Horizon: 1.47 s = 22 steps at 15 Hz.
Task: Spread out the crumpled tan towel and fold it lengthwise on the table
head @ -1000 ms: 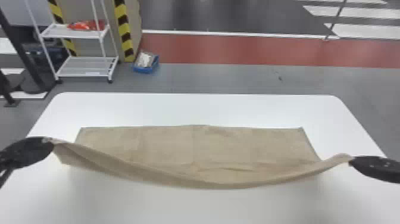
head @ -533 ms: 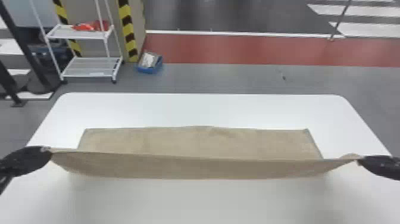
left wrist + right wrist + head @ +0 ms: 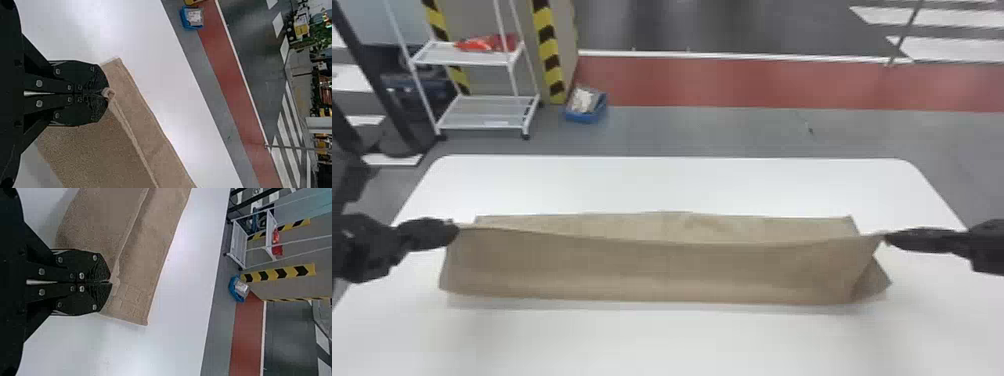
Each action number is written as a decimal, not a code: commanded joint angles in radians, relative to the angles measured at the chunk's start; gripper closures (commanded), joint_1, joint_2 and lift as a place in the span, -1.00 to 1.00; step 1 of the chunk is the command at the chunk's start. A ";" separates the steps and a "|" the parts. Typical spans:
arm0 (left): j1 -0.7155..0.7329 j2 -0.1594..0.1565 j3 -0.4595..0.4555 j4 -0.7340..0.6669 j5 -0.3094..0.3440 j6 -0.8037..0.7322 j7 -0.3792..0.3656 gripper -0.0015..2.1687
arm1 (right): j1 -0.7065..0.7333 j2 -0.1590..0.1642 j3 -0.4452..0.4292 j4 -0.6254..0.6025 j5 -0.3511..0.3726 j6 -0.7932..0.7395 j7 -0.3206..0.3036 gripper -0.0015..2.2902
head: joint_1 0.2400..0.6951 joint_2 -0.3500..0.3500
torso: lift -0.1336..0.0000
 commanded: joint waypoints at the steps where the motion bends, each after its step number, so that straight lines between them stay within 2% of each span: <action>1: -0.081 0.012 -0.032 0.093 -0.020 0.003 0.006 0.87 | -0.094 0.000 0.052 0.102 0.047 0.010 -0.008 0.03 | 1.00 -0.09 | -0.86; 10: -0.296 0.066 -0.116 0.368 -0.051 -0.003 0.017 0.87 | -0.291 0.000 0.169 0.291 0.104 0.028 -0.015 0.03 | 1.00 0.01 | -0.86; 17: -0.342 0.075 -0.159 0.454 -0.079 -0.022 0.025 0.87 | -0.326 0.006 0.255 0.341 0.179 0.010 -0.008 0.01 | 1.00 0.08 | -0.86; 18: -0.341 0.075 -0.159 0.458 -0.079 -0.028 0.031 0.87 | -0.317 0.011 0.261 0.338 0.188 0.010 -0.024 -0.35 | 1.00 0.08 | -0.86; 19: -0.341 0.075 -0.161 0.460 -0.079 -0.028 0.031 0.87 | -0.304 0.021 0.255 0.332 0.190 0.019 -0.055 -0.89 | 1.00 0.09 | -0.86; 20: -0.341 0.075 -0.161 0.460 -0.079 -0.031 0.031 0.87 | -0.288 0.031 0.250 0.325 0.191 0.019 -0.092 -1.00 | 1.00 0.08 | -0.86; 22: -0.341 0.074 -0.161 0.460 -0.080 -0.031 0.031 0.87 | -0.272 0.044 0.232 0.303 0.185 0.019 -0.112 -0.98 | 1.00 0.07 | -0.86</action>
